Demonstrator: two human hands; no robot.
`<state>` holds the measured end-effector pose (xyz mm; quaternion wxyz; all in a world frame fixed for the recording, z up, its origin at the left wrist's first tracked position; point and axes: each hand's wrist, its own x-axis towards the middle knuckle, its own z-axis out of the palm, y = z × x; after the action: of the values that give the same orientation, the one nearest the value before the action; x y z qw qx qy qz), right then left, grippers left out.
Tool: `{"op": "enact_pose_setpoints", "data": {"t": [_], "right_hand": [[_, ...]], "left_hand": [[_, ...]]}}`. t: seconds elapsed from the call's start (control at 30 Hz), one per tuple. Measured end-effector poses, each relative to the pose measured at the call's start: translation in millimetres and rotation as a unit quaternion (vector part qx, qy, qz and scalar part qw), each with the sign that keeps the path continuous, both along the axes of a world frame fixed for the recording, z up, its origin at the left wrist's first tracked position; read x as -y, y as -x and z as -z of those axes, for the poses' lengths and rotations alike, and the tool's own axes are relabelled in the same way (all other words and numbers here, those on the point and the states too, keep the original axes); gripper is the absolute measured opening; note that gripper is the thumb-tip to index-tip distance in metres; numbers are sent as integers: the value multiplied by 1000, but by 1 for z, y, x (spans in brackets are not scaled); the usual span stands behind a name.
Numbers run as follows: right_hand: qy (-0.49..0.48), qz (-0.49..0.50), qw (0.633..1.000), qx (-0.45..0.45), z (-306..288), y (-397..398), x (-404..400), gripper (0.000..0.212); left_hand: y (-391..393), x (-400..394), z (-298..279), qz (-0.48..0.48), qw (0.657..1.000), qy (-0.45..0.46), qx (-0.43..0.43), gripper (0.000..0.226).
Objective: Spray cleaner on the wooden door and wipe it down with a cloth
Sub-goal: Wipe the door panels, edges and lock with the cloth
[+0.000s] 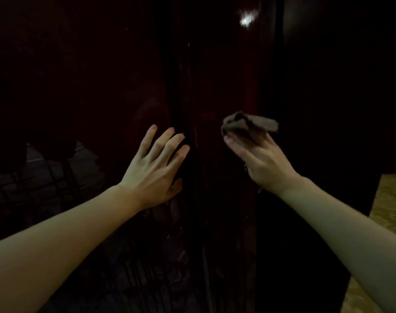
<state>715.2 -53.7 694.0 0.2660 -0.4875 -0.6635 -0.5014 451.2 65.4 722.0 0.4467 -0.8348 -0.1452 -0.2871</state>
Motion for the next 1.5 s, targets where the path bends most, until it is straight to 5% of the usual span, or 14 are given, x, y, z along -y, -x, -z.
{"op": "enact_pose_setpoints", "data": {"t": [0.1,0.27,0.37,0.57,0.83,1.13,1.37,1.5], "right_hand": [[-20,-10,1000,-7,26,5,-9,41],[88,-20,994,62,124,26,1,38],[82,-28,996,20,93,39,-9,41],[-94,-41,991,-86,-43,75,-48,46],[25,-36,998,-46,103,97,-43,35],[-80,-69,991,-83,-24,156,-90,49],[47,-81,995,19,113,206,-102,44],[-15,-78,997,10,51,226,-121,46]], "left_hand": [[2,-1,7,9,1000,14,21,72],[14,-7,18,20,999,1,29,78],[24,-8,22,22,999,1,34,77],[50,-15,25,2,998,17,64,71],[85,-39,26,-11,996,10,89,70],[121,-49,31,-26,993,8,119,67],[175,-69,38,-38,991,9,125,69],[209,-82,35,-50,989,7,141,67]]}}
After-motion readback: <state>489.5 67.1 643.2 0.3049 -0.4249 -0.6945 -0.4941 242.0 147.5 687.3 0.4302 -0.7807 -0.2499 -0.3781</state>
